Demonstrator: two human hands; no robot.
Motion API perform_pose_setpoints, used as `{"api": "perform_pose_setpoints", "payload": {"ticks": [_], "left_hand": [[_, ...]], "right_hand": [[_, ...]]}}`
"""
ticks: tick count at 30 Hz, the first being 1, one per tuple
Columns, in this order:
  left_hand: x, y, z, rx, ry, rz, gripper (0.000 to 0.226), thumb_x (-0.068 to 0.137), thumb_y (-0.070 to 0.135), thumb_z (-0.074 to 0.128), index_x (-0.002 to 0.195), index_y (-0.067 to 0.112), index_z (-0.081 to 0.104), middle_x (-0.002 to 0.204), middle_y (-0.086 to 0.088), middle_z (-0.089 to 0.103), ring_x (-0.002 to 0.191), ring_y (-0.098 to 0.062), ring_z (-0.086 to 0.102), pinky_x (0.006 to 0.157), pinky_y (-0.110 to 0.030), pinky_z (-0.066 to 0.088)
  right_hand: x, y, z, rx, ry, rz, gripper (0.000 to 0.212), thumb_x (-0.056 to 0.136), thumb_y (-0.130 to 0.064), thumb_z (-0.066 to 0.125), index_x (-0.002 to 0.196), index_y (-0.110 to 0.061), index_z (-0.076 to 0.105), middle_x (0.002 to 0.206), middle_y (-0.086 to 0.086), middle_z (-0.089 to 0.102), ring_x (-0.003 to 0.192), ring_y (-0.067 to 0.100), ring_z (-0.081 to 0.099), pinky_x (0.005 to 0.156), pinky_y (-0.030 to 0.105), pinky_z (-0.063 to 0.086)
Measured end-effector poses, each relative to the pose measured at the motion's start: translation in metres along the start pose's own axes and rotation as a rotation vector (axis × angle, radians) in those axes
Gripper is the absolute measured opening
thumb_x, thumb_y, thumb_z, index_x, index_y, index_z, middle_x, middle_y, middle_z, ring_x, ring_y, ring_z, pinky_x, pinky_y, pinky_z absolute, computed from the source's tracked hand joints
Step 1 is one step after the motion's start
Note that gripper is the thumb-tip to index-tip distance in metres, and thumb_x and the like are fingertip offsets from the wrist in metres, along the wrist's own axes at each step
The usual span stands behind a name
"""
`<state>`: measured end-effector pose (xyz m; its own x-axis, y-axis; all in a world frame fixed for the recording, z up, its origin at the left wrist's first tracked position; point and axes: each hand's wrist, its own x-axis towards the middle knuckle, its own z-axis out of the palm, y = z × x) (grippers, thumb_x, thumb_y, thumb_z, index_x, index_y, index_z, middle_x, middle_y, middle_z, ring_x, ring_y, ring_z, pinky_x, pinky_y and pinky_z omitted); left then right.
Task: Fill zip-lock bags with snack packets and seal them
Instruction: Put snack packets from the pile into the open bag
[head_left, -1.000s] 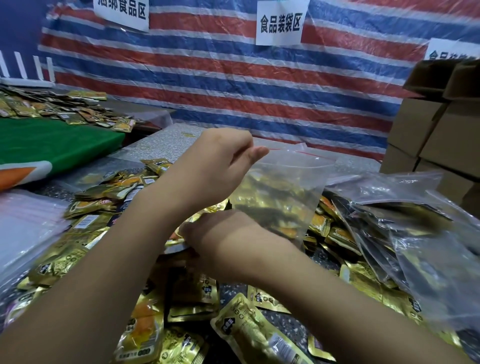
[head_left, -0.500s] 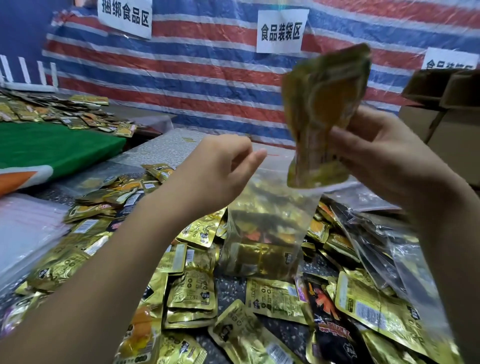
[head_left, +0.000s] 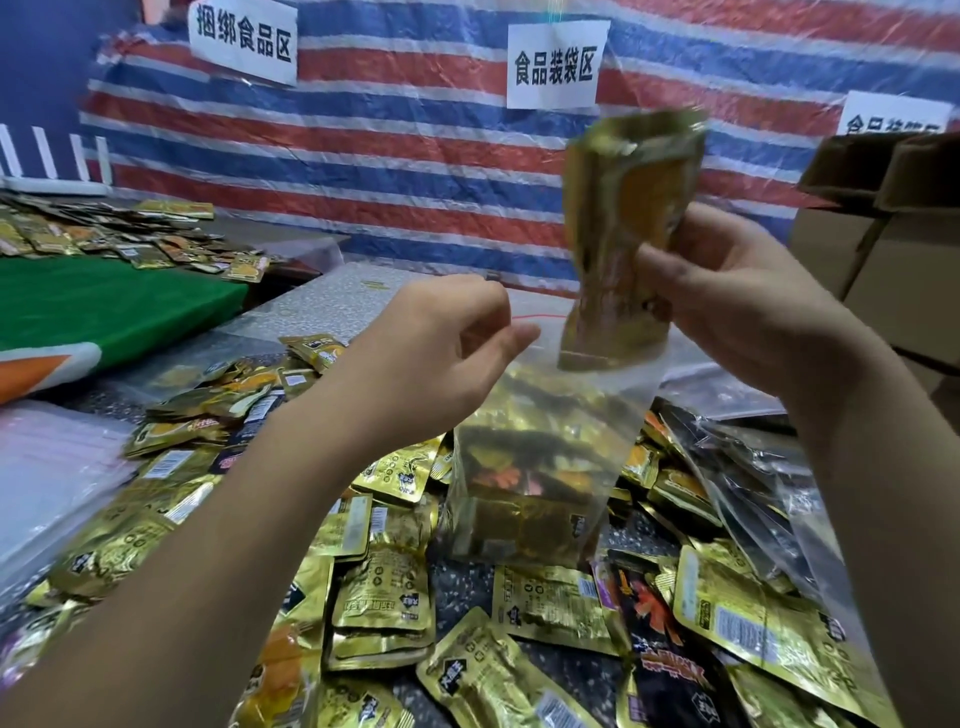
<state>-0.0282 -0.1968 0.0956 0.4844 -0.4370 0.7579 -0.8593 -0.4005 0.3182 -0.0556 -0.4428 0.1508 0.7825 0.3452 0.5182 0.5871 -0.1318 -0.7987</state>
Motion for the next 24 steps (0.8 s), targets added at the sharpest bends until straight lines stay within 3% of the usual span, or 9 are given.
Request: {"api": "perform_pose_setpoints", "payload": {"ticks": [2,5,8,12,14,16,20,24], "left_hand": [[0.0,0.0,0.0,-0.011,0.007,0.011,0.03,0.095,0.028,0.062,0.073,0.008,0.058,0.065,0.004,0.051,0.063,-0.014,0.048,0.054,-0.018,0.034],[0.0,0.001,0.001,-0.015,0.004,0.017,0.029,0.093,0.027,0.066,0.071,0.009,0.059,0.064,0.006,0.05,0.059,-0.01,0.045,0.053,-0.018,0.032],[0.0,0.001,0.002,-0.058,0.021,-0.008,0.028,0.09,0.027,0.069,0.072,0.007,0.062,0.061,0.003,0.052,0.056,-0.01,0.044,0.052,-0.021,0.033],[-0.001,-0.002,-0.003,-0.136,-0.066,-0.07,0.012,0.091,0.018,0.068,0.085,0.008,0.066,0.07,-0.003,0.064,0.065,-0.014,0.061,0.063,-0.034,0.05],[-0.001,-0.005,-0.005,-0.2,-0.065,-0.128,0.006,0.092,0.012,0.067,0.091,0.014,0.061,0.075,0.003,0.069,0.07,-0.006,0.068,0.069,-0.033,0.056],[-0.001,-0.007,-0.005,-0.278,-0.015,-0.178,0.014,0.093,0.008,0.065,0.095,0.017,0.055,0.076,0.003,0.072,0.072,-0.005,0.071,0.068,-0.03,0.059],[-0.001,-0.007,0.0,-0.308,0.025,-0.202,0.021,0.095,0.006,0.061,0.106,0.023,0.053,0.081,0.012,0.075,0.074,-0.001,0.071,0.068,-0.024,0.058],[-0.001,-0.006,0.002,-0.333,0.019,-0.228,0.03,0.096,0.005,0.059,0.119,0.026,0.057,0.081,0.007,0.076,0.078,-0.002,0.071,0.072,-0.027,0.058]], "right_hand": [[-0.002,-0.002,-0.002,-0.265,-0.107,0.105,0.033,0.083,-0.028,0.073,0.115,-0.019,0.072,0.112,0.004,0.075,0.104,0.019,0.071,0.087,0.031,0.057],[-0.001,-0.006,0.0,-0.505,-0.213,0.213,0.044,0.08,-0.035,0.073,0.12,-0.017,0.07,0.115,0.003,0.074,0.109,0.022,0.069,0.097,0.043,0.055],[0.0,-0.015,0.002,-0.559,-0.234,0.271,0.05,0.078,-0.042,0.073,0.121,-0.016,0.069,0.114,0.002,0.074,0.109,0.022,0.07,0.099,0.051,0.052],[0.001,-0.022,0.006,-0.622,-0.22,0.288,0.047,0.074,-0.04,0.073,0.114,-0.015,0.073,0.107,0.002,0.077,0.102,0.026,0.072,0.096,0.055,0.053],[0.002,-0.023,0.007,-0.632,-0.167,0.282,0.051,0.068,-0.043,0.075,0.108,-0.012,0.075,0.102,0.006,0.077,0.099,0.031,0.072,0.094,0.057,0.054],[0.002,-0.025,0.009,-0.641,-0.15,0.294,0.052,0.064,-0.046,0.076,0.104,-0.014,0.077,0.098,0.004,0.078,0.096,0.029,0.073,0.093,0.056,0.055],[0.005,-0.028,0.011,-0.779,-0.247,0.354,0.026,0.078,-0.037,0.078,0.102,-0.028,0.077,0.094,-0.011,0.077,0.088,0.01,0.073,0.089,0.046,0.057],[0.01,-0.035,0.011,-0.882,-0.323,0.383,0.016,0.085,-0.035,0.073,0.102,-0.034,0.075,0.093,-0.016,0.076,0.085,0.003,0.072,0.086,0.042,0.058]]}}
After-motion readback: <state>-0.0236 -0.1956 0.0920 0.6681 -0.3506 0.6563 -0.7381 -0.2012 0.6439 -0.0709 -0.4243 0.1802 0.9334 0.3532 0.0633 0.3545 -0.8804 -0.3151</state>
